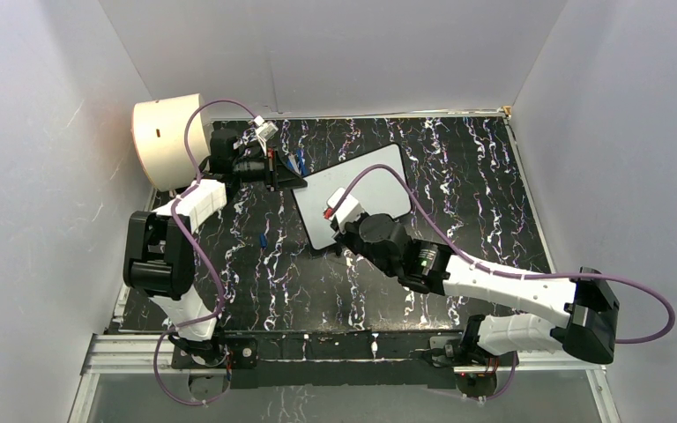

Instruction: Write a sentence on the whiteboard

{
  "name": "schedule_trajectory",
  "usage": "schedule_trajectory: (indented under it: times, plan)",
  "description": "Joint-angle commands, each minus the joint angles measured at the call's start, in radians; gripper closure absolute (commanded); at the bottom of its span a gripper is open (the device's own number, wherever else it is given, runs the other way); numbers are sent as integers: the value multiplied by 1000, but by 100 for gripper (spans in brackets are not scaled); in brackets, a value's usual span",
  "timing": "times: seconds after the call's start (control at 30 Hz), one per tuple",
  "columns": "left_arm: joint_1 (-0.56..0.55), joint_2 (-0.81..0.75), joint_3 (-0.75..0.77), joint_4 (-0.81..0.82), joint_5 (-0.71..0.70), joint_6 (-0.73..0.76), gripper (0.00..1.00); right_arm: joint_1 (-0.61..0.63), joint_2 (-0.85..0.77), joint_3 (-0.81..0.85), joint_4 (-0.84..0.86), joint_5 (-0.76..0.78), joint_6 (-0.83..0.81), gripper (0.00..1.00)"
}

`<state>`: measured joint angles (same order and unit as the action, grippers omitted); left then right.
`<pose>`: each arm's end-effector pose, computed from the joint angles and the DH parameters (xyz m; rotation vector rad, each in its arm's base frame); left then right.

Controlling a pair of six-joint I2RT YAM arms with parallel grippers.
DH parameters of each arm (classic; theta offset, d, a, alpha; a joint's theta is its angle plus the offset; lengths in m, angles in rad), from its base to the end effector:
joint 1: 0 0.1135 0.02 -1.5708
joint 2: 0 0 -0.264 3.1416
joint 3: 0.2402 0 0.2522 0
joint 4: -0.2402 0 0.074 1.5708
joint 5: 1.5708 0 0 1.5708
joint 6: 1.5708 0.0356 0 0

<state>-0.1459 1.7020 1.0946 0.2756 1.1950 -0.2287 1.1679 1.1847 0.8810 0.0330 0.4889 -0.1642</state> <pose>0.3635 -0.0869 0.2563 0.7600 1.7466 -1.3733 0.1228 0.2454 0.3139 -0.8368 1.6127 0.2625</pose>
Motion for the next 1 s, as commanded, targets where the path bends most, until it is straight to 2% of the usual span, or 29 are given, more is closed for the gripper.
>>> schedule_trajectory:
  times: [0.0,0.6,0.97]
  plan:
    - [-9,-69,14,-47,71,29,100,30,5,60,54,67,-15,100]
    - [-43,-105,18,-139,41,69,100,91,43,82,79,137,13,100]
    - [-43,-126,10,-167,-5,111,100,93,184,232,9,212,72,100]
